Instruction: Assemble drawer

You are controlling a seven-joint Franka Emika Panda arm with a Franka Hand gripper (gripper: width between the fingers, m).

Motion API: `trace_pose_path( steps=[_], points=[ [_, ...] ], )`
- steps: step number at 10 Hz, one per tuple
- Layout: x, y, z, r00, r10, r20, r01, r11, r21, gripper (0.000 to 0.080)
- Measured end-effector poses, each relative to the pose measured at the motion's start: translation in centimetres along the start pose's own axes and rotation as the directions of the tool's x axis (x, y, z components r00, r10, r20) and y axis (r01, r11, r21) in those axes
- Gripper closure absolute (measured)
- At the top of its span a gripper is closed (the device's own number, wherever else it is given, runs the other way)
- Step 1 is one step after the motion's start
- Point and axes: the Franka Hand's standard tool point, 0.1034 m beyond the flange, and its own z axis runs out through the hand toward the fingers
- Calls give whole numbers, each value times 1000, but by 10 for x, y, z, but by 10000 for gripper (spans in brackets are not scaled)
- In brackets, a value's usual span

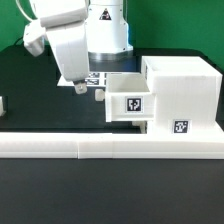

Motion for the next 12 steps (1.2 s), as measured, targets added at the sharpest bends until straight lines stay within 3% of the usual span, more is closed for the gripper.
trace_pose_path(
  steps=[9,12],
  points=[
    [71,27,13,993,117,-23,-116,993,17,151],
    [78,27,15,987,160,-8,-160,987,21,151]
  ],
)
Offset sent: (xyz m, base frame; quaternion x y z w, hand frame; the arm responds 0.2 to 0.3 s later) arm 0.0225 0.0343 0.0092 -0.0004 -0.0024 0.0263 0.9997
